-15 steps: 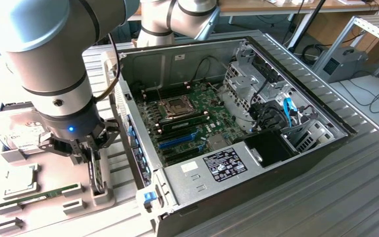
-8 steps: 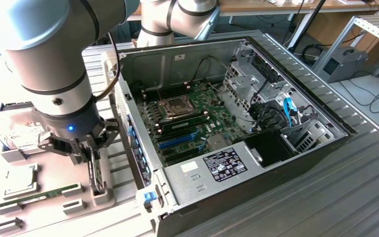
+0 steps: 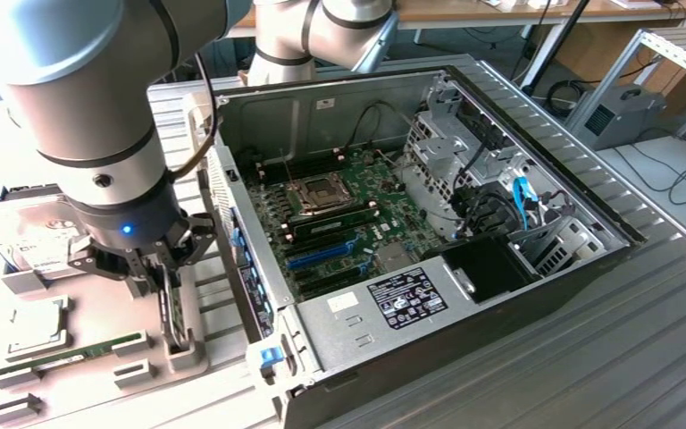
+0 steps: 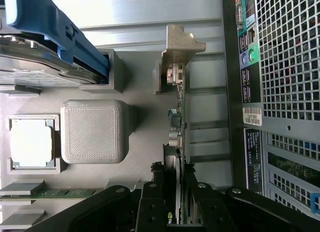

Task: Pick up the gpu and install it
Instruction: 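Pick up the gpu and move the gpu toward the slot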

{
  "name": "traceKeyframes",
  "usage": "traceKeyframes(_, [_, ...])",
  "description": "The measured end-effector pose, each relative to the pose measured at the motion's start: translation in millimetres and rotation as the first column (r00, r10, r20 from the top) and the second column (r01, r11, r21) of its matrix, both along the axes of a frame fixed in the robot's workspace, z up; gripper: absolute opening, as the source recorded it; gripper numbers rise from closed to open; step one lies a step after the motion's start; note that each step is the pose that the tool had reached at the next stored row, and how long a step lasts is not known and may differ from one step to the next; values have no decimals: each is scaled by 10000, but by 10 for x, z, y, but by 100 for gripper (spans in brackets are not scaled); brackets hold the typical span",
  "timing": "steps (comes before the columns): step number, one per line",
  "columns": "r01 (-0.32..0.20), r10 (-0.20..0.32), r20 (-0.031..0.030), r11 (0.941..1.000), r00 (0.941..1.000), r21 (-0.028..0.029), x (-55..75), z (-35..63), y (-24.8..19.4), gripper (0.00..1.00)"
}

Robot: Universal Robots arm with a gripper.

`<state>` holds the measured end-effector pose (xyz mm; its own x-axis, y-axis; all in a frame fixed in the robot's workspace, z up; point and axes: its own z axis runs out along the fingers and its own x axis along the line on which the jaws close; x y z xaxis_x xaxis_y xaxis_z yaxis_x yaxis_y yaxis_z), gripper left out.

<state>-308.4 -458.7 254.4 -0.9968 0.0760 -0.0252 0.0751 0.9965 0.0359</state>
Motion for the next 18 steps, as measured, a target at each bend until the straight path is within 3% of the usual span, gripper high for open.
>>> traceKeyframes(18, [0,0,-1,10000,10000,-1,0,58,2,26])
